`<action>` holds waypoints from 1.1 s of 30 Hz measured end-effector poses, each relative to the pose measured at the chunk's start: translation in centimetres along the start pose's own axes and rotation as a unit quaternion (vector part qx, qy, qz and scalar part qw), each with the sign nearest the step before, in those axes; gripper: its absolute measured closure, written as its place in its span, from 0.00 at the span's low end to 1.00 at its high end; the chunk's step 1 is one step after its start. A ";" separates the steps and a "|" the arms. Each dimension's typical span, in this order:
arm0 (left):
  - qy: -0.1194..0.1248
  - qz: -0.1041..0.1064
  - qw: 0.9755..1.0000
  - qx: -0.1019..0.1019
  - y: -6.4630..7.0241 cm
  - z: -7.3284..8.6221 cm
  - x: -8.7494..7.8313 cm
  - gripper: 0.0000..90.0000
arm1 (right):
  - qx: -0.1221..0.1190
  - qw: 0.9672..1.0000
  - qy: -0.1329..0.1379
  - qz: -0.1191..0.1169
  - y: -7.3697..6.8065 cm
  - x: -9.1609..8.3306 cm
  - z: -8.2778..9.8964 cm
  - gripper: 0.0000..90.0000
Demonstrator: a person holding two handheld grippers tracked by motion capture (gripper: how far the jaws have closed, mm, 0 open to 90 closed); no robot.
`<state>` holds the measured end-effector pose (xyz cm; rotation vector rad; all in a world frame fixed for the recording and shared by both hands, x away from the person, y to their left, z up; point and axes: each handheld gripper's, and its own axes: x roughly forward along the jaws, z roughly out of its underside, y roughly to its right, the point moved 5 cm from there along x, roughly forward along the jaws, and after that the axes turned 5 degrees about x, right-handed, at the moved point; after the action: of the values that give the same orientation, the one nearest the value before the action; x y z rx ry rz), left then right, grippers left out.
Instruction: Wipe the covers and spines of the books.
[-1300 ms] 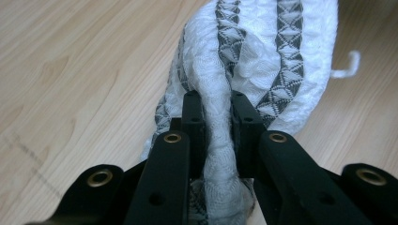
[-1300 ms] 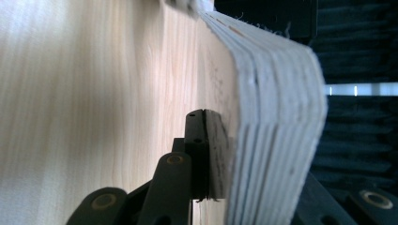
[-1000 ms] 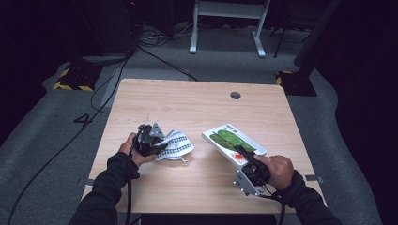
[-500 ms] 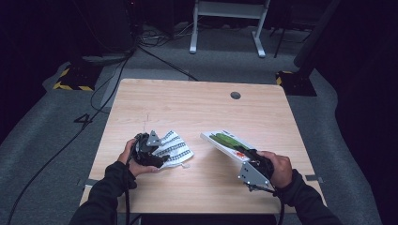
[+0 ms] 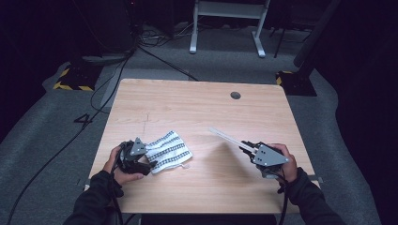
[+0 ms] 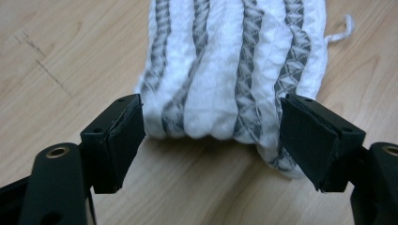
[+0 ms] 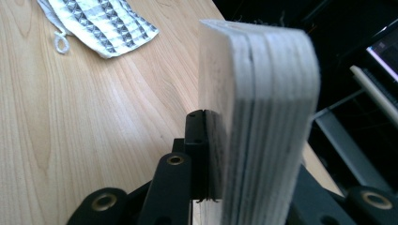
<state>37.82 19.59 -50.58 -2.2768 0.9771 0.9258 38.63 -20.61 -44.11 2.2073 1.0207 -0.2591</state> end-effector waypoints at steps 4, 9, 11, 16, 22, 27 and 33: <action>0.002 -0.008 1.000 -0.002 -0.2 0.7 -0.8 0.25 | 0.026 1.000 0.002 -0.011 0.4 0.1 0.4 0.88; -0.022 0.000 1.000 -0.010 -0.2 2.5 -0.6 0.24 | 0.066 0.997 0.007 -0.028 0.9 0.3 1.0 0.88; -0.026 0.008 1.000 -0.015 -0.1 3.1 -0.5 0.24 | 0.082 0.996 0.006 -0.033 1.1 0.5 1.3 0.88; -0.033 0.019 0.999 -0.020 0.0 3.8 -0.4 0.24 | 0.118 0.992 0.010 -0.046 1.7 0.7 2.0 0.88; -0.035 0.031 0.999 -0.016 0.2 3.9 0.0 0.24 | 0.171 0.983 0.017 -0.058 2.7 0.6 2.9 0.88; -0.032 0.034 0.999 -0.010 0.5 3.6 0.2 0.24 | 0.225 0.971 0.019 -0.075 4.0 0.7 4.3 0.88; -0.025 0.036 0.999 -0.005 0.6 3.4 0.5 0.23 | 0.245 0.966 0.006 -0.081 4.8 0.9 5.3 0.87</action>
<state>36.26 21.23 -53.23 -2.2289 1.0402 1.0161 43.27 -25.76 -46.11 2.5624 1.2500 -0.6309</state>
